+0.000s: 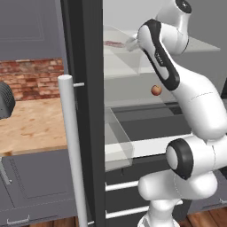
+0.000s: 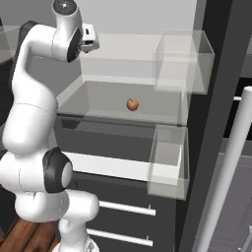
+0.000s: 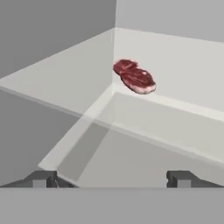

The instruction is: Place the mustard and ketchup from the counter to the top shelf of the fridge. If the existing items in the fridge are on the top shelf, move them to other shelves.

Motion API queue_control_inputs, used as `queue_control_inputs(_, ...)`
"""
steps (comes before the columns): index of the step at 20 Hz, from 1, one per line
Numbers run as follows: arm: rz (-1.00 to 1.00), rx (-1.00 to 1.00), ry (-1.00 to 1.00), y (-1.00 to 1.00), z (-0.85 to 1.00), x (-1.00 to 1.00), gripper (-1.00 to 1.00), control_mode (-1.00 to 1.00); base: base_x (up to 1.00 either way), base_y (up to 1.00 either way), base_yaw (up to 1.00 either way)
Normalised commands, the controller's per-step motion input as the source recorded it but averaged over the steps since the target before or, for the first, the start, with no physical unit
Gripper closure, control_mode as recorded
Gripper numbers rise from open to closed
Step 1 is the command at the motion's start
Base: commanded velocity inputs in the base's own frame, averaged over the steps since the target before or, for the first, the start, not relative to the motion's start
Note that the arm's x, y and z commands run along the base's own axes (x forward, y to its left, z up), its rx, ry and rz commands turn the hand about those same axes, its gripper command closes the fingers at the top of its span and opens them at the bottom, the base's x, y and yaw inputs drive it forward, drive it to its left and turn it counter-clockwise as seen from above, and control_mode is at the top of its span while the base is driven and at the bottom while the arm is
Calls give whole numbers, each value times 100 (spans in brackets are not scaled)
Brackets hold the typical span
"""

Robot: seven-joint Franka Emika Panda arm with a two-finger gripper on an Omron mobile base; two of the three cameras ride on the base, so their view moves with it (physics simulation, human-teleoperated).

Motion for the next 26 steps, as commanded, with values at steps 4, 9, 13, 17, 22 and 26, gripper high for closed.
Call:
queue_control_inputs(4,0,8,0,11,-17,64,-100,-100,0,0,0)
queue_control_inputs(9,0,2,0,16,-15,75,-100,-100,0,0,0)
queue_control_inputs(13,0,2,3,14,-1,74,-100,-100,0,0,0)
queue_control_inputs(17,0,4,10,7,0,57,-100,-100,0,0,0)
queue_control_inputs(22,0,3,11,0,9,38,-100,-100,0,0,0)
queue_control_inputs(26,0,0,0,3,-16,36,-100,-100,0,0,0)
